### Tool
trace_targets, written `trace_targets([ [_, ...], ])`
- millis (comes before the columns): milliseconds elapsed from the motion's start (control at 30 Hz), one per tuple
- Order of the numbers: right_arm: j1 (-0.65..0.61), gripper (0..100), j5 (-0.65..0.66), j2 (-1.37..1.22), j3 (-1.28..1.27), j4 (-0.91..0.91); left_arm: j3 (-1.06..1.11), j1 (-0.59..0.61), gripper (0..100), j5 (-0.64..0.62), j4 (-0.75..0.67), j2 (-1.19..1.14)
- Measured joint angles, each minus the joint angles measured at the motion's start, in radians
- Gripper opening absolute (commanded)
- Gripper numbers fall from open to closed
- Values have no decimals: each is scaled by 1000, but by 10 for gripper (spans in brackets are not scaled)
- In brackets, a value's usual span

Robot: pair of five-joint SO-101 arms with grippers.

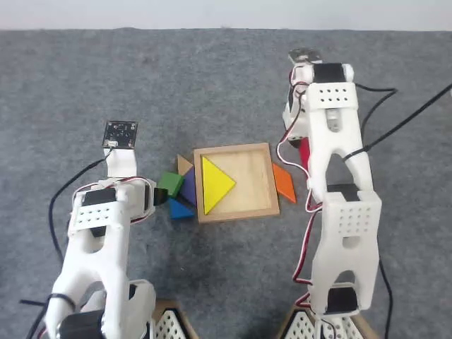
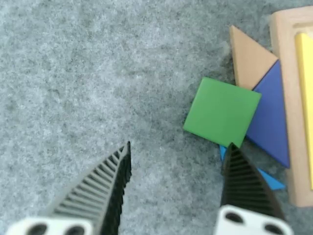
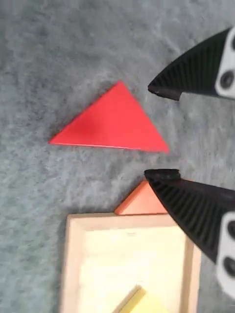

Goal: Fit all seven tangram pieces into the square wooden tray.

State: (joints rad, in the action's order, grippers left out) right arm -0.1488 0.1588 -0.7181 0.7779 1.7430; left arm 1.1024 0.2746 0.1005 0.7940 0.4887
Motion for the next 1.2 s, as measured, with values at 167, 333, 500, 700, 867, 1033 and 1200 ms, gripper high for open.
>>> trace_targets([
  [167, -5, 369, 107, -78, 0, -14, 3, 0, 294, 0, 0, 0],
  [333, -2, 369, 137, -81, 0, -15, 18, 0, 294, 0, 0, 0],
  [500, 15, 369, 138, -3, 0, 5, 18, 0, 294, 0, 0, 0],
  [700, 26, 370, 138, 235, -178, 3, 18, 0, 294, 0, 0, 0],
  [867, 15, 369, 138, 519, -568, -195, 18, 0, 294, 0, 0, 0],
  [1033, 6, 313, 138, 692, -1071, -608, 18, 0, 294, 0, 0, 0],
  [1200, 0, 329, 175, 686, -1123, -772, 18, -9, 294, 0, 0, 0],
])
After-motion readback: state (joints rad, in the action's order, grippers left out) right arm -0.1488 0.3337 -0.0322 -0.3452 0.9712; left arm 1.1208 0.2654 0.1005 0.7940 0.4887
